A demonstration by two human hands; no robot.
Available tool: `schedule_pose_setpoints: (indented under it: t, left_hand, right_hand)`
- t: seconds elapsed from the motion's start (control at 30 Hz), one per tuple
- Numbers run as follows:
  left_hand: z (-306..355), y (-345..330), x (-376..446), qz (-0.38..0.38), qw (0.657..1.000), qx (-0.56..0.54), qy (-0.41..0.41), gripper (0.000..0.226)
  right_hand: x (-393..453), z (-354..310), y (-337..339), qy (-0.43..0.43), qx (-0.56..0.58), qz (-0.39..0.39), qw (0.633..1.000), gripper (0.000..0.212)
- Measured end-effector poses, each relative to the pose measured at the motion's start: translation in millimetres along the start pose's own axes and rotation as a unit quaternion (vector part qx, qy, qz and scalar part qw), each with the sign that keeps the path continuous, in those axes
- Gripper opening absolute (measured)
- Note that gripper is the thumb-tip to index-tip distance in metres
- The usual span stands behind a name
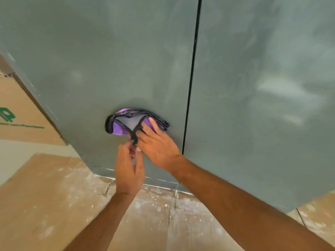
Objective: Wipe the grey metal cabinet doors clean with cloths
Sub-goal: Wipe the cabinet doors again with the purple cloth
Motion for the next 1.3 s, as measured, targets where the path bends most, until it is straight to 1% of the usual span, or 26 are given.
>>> schedule_pose_setpoints:
  t: [0.03, 0.1, 0.17, 0.2, 0.27, 0.33, 0.37, 0.43, 0.5, 0.53, 0.6, 0.67, 0.73, 0.8, 0.83, 0.87, 0.9, 0.97, 1.0, 1.03, 1.07, 1.1, 1.13, 1.17, 1.23, 1.3]
  left_hand:
    - [-4.7, 7.0, 2.2, 0.034, 0.997, -0.051, 0.037, 0.035]
    - [-10.3, 22.6, 18.7, 0.072, 0.990, -0.110, 0.050, 0.045]
    - [-13.4, 32.9, 37.8, 0.060, 0.990, -0.123, 0.025, 0.050]
    - [-16.2, 32.2, 46.1, 0.046, 0.990, -0.133, 0.028, 0.048]
    - [-15.1, 23.7, 56.9, 0.031, 0.983, -0.169, 0.063, 0.042]
    - [-16.9, 20.4, 73.4, 0.061, 0.970, -0.208, 0.111, 0.042]
    - [-25.8, 24.6, 87.8, 0.105, 0.967, -0.196, 0.128, 0.047]
    - [-49.1, 51.3, 128.9, 0.189, 0.962, -0.109, 0.165, 0.060]
    - [-72.7, 91.6, 167.3, 0.211, 0.952, 0.034, 0.220, 0.059]
    - [-82.2, 113.3, 183.1, 0.215, 0.946, 0.066, 0.232, 0.059]
    - [-79.5, 140.4, 204.9, 0.240, 0.948, 0.080, 0.195, 0.064]
    - [-55.2, 130.3, 208.0, 0.234, 0.963, 0.090, 0.102, 0.067]
    - [-43.3, 90.4, 184.6, 0.163, 0.975, 0.150, -0.016, 0.058]
    - [-49.5, 58.5, 147.3, 0.082, 0.968, 0.207, -0.117, 0.058]
    - [-56.0, 58.0, 136.6, 0.056, 0.961, 0.229, -0.145, 0.061]
    - [-59.3, 67.3, 140.0, 0.053, 0.958, 0.236, -0.154, 0.064]
    - [-57.3, 81.0, 153.5, 0.078, 0.961, 0.223, -0.140, 0.066]
    - [-35.5, 115.0, 198.3, 0.195, 0.968, 0.143, -0.070, 0.066]
    - [-16.0, 125.1, 221.3, 0.248, 0.961, 0.109, -0.055, 0.065]
    - [4.4, 123.7, 234.0, 0.263, 0.957, 0.103, -0.066, 0.064]
    - [21.2, 111.0, 236.8, 0.238, 0.958, 0.122, -0.105, 0.062]
    - [34.2, 90.0, 228.6, 0.184, 0.954, 0.158, -0.178, 0.057]
    - [39.0, 65.1, 209.1, 0.122, 0.940, 0.193, -0.255, 0.048]
    - [33.4, 40.0, 181.9, 0.064, 0.928, 0.214, -0.299, 0.045]
    - [8.2, 9.1, 129.7, -0.020, 0.918, 0.233, -0.319, 0.058]
    - [-6.8, 14.0, 119.6, -0.037, 0.913, 0.256, -0.314, 0.057]
  right_hand:
    - [20.2, -10.3, 0.8, 0.025, 0.008, -0.004, 1.000, 0.043]
    - [50.6, -25.4, 4.9, 0.051, 0.054, 0.014, 0.997, 0.045]
    - [63.3, -28.6, 8.4, 0.053, 0.135, 0.041, 0.989, 0.054]
    - [64.7, -26.0, 10.8, 0.033, 0.176, 0.052, 0.982, 0.055]
    - [62.8, -16.5, 19.9, -0.017, 0.243, 0.086, 0.966, 0.046]
    - [58.2, -3.3, 34.3, -0.055, 0.281, 0.128, 0.949, 0.031]
    - [55.5, 3.4, 42.5, -0.063, 0.289, 0.146, 0.944, 0.027]
    - [50.8, 17.2, 58.5, -0.064, 0.279, 0.168, 0.943, 0.029]
    - [49.5, 33.1, 69.1, -0.065, 0.254, 0.162, 0.951, 0.031]
    - [48.4, 40.1, 71.8, -0.066, 0.240, 0.158, 0.956, 0.031]
    - [44.6, 51.2, 74.4, -0.060, 0.220, 0.155, 0.961, 0.031]
    - [44.8, 58.4, 76.9, -0.044, 0.208, 0.154, 0.965, 0.031]
    - [48.9, 62.6, 78.4, -0.033, 0.199, 0.157, 0.967, 0.030]
    - [49.2, 62.9, 80.0, -0.037, 0.195, 0.156, 0.968, 0.029]
    - [47.0, 63.8, 81.0, -0.042, 0.197, 0.160, 0.966, 0.028]
    - [44.1, 66.0, 82.7, -0.049, 0.197, 0.167, 0.965, 0.028]
    - [41.0, 69.2, 84.8, -0.056, 0.192, 0.175, 0.964, 0.026]
    - [36.8, 75.3, 90.5, -0.078, 0.177, 0.200, 0.961, 0.024]
    - [35.9, 79.0, 93.9, -0.093, 0.173, 0.213, 0.957, 0.024]
    - [35.7, 83.5, 97.5, -0.109, 0.176, 0.225, 0.952, 0.025]
    - [36.8, 88.6, 101.2, -0.124, 0.182, 0.238, 0.946, 0.025]
    - [38.0, 93.5, 105.6, -0.141, 0.186, 0.250, 0.940, 0.025]
    - [39.2, 98.1, 109.8, -0.158, 0.187, 0.260, 0.934, 0.025]
    - [39.2, 102.5, 113.7, -0.174, 0.185, 0.265, 0.930, 0.025]
    - [30.8, 109.3, 119.7, -0.200, 0.180, 0.271, 0.924, 0.025]
    - [13.6, 116.7, 123.9, -0.225, 0.177, 0.276, 0.918, 0.027]
Point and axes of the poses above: each hand's wrist, its own x-axis towards the middle knuckle, its own y-axis out of the back of the hand, z = x × y, the point moved 4 cm from there along x, towards the middle knuckle, and after that the axes turned 13 degrees about -x, right-handed, at the moved point
